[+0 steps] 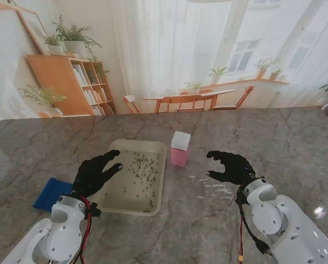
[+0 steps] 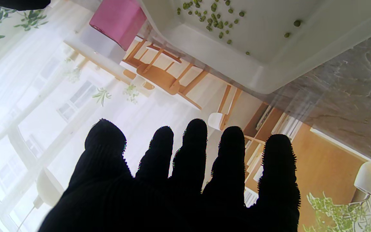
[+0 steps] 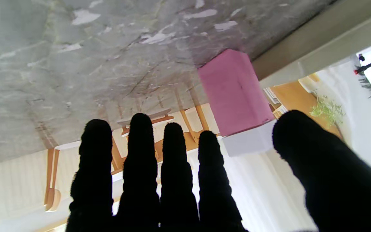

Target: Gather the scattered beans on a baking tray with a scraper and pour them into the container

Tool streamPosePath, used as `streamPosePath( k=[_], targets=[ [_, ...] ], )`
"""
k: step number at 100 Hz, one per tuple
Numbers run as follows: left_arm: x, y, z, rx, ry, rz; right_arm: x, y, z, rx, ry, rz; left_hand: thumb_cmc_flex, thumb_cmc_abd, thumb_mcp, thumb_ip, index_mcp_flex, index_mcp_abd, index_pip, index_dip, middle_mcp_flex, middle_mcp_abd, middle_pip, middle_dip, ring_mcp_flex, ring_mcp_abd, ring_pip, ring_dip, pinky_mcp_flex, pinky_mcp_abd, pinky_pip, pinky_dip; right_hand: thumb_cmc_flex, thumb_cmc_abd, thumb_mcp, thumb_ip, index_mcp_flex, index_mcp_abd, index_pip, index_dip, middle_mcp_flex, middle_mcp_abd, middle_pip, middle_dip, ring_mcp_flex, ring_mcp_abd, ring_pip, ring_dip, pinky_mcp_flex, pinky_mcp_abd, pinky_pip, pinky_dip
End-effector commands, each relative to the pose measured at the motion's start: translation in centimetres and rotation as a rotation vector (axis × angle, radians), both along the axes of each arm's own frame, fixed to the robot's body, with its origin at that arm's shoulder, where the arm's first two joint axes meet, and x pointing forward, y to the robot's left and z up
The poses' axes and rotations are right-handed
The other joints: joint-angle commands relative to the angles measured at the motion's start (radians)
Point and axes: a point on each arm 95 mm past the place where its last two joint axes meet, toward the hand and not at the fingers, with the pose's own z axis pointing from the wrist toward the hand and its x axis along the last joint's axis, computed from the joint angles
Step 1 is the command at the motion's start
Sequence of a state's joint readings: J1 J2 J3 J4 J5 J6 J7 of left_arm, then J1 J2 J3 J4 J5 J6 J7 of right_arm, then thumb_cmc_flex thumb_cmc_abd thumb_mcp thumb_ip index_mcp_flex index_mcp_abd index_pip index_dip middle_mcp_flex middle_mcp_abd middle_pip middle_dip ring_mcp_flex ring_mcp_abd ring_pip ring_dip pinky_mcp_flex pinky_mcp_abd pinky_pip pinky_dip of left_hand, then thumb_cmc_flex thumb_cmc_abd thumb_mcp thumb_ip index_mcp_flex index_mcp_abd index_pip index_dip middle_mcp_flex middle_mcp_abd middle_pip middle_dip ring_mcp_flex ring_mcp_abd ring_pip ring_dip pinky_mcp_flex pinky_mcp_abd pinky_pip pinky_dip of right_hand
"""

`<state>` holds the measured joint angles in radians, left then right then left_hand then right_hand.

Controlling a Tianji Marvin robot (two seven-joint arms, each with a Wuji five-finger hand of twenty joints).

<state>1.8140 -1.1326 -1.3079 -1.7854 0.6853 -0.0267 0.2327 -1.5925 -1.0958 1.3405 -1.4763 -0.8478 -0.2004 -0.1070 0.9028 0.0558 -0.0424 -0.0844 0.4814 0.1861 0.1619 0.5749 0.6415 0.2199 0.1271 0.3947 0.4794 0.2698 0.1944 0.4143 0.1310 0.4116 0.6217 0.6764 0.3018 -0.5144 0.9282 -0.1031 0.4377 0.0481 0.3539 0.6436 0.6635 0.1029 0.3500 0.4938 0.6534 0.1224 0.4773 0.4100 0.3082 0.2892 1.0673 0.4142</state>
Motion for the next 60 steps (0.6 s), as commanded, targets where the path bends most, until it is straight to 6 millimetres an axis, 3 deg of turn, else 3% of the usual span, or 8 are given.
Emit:
streamPosePath(
  k=[1,12,19,32,39,48,51,60],
  targets=[
    [-0.2,-0.2,-0.1,-0.006,0.003,0.003,1.0,-0.6,-0.2,0.023,0.005,-0.010,0.015,0.073,0.003,0.051,0.015,0.000,0.003,0.004,0.011,-0.002,0.000,0.010,0.025,0.003,0.004,0.007,-0.010,0.022,0.014,0.005,-0.044,-0.025,0.029,-0.023,-0.083,0.056,-0.053,-0.005,-0.083,0.005,0.021,0.002,-0.071,-0.013,0.014,-0.013,-0.050,-0.016,0.019,-0.044],
    [-0.2,-0.3,-0.1,-0.002,0.002,0.002,2.2,-0.1,-0.9,0.044,0.034,0.036,0.017,0.073,0.003,0.051,0.017,0.000,0.004,0.004,0.013,-0.001,0.001,0.010,0.025,0.003,0.005,0.008,-0.009,0.021,0.016,0.005,-0.106,-0.008,0.019,-0.031,-0.249,0.161,-0.147,-0.024,-0.286,0.068,-0.011,-0.023,-0.255,0.035,-0.036,-0.045,-0.186,-0.036,-0.032,-0.079],
    [-0.2,-0.3,-0.1,0.001,0.004,0.001,2.9,0.2,-1.3,0.055,0.076,0.071,0.017,0.073,0.003,0.051,0.016,0.001,0.003,0.004,0.013,0.000,0.001,0.011,0.026,0.003,0.005,0.008,-0.009,0.023,0.016,0.005,-0.130,0.019,-0.025,-0.033,-0.336,0.204,-0.250,0.038,-0.405,0.126,-0.014,-0.048,-0.356,0.068,-0.043,-0.079,-0.256,-0.040,-0.049,-0.119],
    [-0.2,-0.3,-0.2,0.003,0.009,0.002,4.3,0.5,-1.9,0.063,0.130,0.108,0.018,0.072,0.002,0.051,0.020,0.008,0.004,0.004,0.017,0.000,0.002,0.011,0.028,0.002,0.006,0.009,-0.009,0.022,0.017,0.006,-0.158,0.077,-0.123,-0.034,-0.282,0.352,-0.401,-0.239,-0.524,0.215,-0.076,-0.041,-0.475,0.112,-0.063,-0.091,-0.345,-0.037,-0.074,-0.144],
    [-0.3,-0.2,-0.3,0.004,0.011,0.004,5.1,0.8,-2.2,0.081,0.149,0.121,0.017,0.073,0.002,0.050,0.023,0.008,0.005,0.005,0.018,0.002,0.002,0.011,0.029,0.003,0.006,0.009,-0.009,0.023,0.018,0.006,-0.164,0.101,-0.178,-0.036,-0.263,0.380,-0.402,-0.485,-0.535,0.224,-0.146,-0.030,-0.505,0.115,-0.072,-0.091,-0.370,-0.044,-0.089,-0.143],
    [-0.3,-0.2,-0.3,0.006,0.012,0.008,6.0,1.1,-2.5,0.092,0.147,0.128,0.018,0.073,0.002,0.051,0.023,0.010,0.005,0.005,0.018,0.001,0.002,0.012,0.028,0.002,0.006,0.009,-0.008,0.021,0.019,0.006,-0.178,0.134,-0.238,-0.045,-0.254,0.410,-0.416,-0.563,-0.542,0.241,-0.174,-0.024,-0.521,0.122,-0.076,-0.093,-0.380,-0.038,-0.095,-0.142],
    [-0.4,-0.2,-0.3,0.007,0.012,0.009,6.3,1.2,-2.6,0.099,0.149,0.127,0.018,0.073,0.002,0.051,0.023,0.011,0.005,0.005,0.018,0.001,0.002,0.012,0.029,0.003,0.006,0.009,-0.009,0.021,0.019,0.005,-0.178,0.147,-0.272,-0.039,-0.248,0.418,-0.412,-0.644,-0.542,0.243,-0.188,-0.016,-0.523,0.123,-0.076,-0.096,-0.383,-0.038,-0.097,-0.142],
    [-0.5,-0.1,-0.3,0.011,0.014,0.012,7.2,1.4,-3.1,0.128,0.160,0.121,0.018,0.073,0.002,0.050,0.024,0.010,0.006,0.005,0.020,-0.001,0.003,0.012,0.030,0.004,0.007,0.010,-0.009,0.022,0.019,0.005,-0.203,0.173,-0.332,-0.046,-0.246,0.433,-0.428,-0.673,-0.545,0.243,-0.203,-0.019,-0.530,0.120,-0.086,-0.101,-0.390,-0.040,-0.104,-0.144]
  ],
)
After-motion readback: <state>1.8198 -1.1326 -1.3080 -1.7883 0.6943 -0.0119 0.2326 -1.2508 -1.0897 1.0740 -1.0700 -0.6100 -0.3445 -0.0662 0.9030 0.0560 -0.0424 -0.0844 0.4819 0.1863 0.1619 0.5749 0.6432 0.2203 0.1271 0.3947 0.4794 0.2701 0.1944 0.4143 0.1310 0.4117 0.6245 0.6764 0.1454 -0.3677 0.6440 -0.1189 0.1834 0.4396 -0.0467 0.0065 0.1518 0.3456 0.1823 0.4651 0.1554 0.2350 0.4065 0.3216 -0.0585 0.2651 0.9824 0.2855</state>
